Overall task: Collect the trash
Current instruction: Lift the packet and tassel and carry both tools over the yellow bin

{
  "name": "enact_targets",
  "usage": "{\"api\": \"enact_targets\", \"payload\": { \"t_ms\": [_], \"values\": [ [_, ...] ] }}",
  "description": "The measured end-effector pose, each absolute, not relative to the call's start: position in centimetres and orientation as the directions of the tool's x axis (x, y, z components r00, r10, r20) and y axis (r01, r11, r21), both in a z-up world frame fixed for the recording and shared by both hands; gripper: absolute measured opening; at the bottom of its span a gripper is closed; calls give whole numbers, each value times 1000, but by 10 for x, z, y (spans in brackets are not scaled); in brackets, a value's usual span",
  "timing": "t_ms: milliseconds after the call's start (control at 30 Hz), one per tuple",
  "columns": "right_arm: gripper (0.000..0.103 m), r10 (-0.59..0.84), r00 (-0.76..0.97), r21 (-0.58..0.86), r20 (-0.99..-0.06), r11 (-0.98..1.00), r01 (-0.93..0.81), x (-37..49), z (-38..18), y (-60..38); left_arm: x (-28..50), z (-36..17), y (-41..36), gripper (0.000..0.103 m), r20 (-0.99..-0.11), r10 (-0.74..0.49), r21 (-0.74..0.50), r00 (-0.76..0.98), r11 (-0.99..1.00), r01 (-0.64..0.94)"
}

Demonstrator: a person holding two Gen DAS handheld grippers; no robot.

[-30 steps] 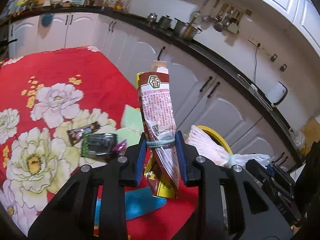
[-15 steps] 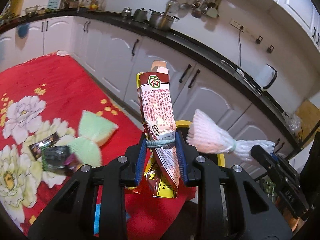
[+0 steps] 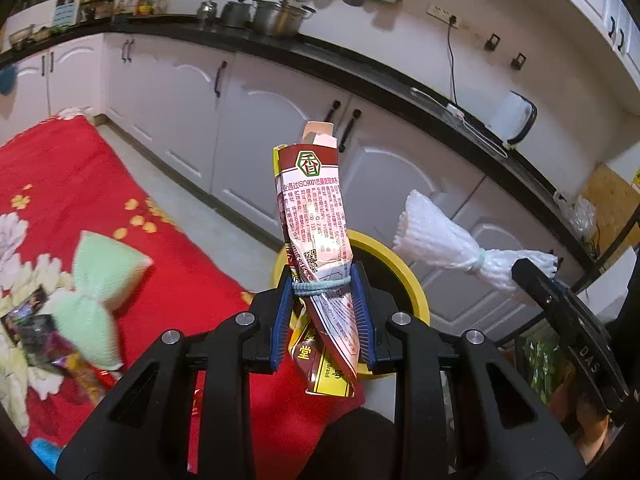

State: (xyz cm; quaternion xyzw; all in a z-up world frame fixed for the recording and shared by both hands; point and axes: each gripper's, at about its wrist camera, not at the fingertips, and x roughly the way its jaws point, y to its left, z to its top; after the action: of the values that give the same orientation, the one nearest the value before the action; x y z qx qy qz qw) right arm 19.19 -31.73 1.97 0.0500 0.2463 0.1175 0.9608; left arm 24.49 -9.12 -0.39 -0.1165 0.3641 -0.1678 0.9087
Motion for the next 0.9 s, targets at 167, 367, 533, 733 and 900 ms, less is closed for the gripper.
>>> {"api": "enact_targets", "payload": {
  "t_ms": [167, 367, 533, 733, 900],
  "values": [
    [21, 220, 847, 177, -484, 972, -152, 200, 5, -335, 260, -15, -115, 22, -634, -411, -333, 655, 910, 249],
    [21, 194, 837, 186, -512, 976, -113, 208, -12, -347, 277, -30, -138, 22, -657, -422, -323, 624, 906, 273],
    [21, 177, 820, 193, -544, 978, -83, 220, -29, -356, 290, -46, -150, 22, -680, -426, -319, 597, 905, 283],
    [21, 157, 795, 189, -586, 980, -55, 232, -51, -362, 304, -67, -160, 22, -711, -421, -317, 563, 907, 278],
    [21, 156, 769, 197, -620, 980, -40, 244, -70, -366, 315, -82, -164, 22, -736, -417, -321, 534, 909, 267]
  ]
}}
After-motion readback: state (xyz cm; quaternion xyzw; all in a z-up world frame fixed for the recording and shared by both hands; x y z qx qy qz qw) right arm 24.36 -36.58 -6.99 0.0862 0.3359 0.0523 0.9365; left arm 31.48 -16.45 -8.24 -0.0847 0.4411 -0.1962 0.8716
